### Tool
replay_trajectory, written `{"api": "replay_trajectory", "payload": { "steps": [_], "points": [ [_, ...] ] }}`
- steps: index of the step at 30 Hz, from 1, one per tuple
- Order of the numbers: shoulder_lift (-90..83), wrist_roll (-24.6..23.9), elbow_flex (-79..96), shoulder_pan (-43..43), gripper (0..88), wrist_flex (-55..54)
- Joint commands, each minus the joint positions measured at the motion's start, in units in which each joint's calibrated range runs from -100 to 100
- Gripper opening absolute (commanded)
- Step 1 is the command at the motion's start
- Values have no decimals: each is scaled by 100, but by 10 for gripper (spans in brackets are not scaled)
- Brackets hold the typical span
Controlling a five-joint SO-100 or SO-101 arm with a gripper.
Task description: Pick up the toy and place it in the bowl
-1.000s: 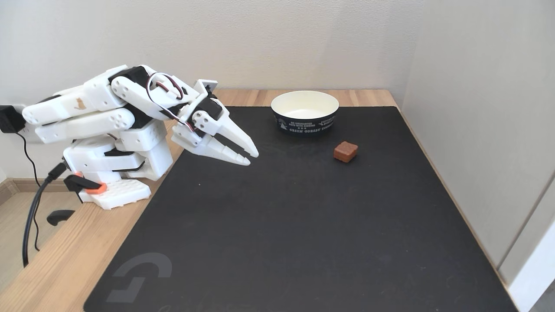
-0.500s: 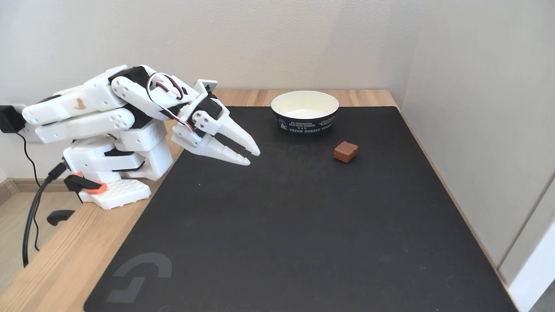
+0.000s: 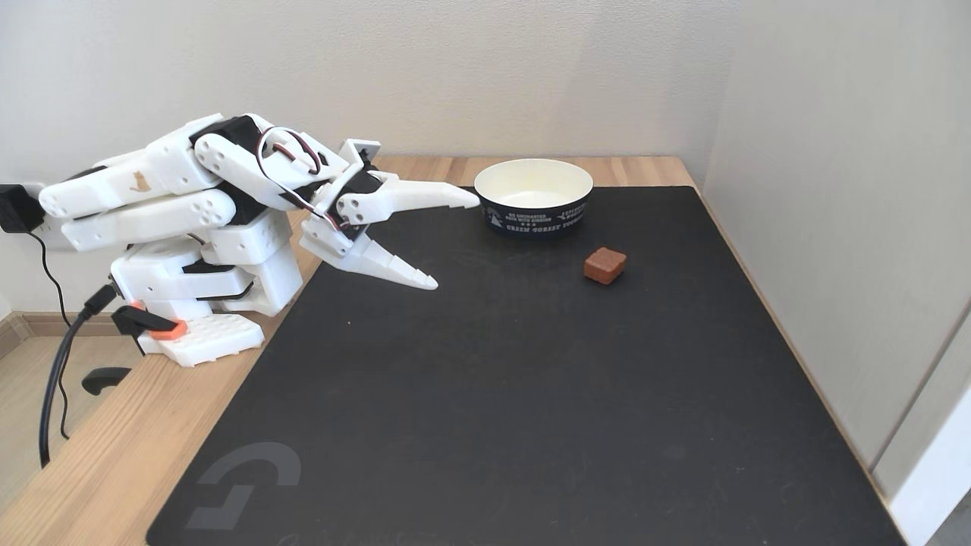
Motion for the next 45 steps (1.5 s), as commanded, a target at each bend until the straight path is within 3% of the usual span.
{"api": "replay_trajectory", "payload": {
  "steps": [1,6,11,15,21,26,32,35,45],
  "points": [
    [-91,-13,49,-31,435,28],
    [-33,-80,-32,-198,435,45],
    [275,-738,-572,-382,434,181],
    [1518,-1385,-1979,-391,434,663],
    [4794,-2304,-4989,-667,434,689],
    [7453,-2617,-7098,-968,435,689],
    [9938,-2669,-9486,-1294,435,723],
    [11013,-2951,-10694,-1503,435,1307],
    [12797,-3238,-13155,-1754,434,1756]
  ]
}}
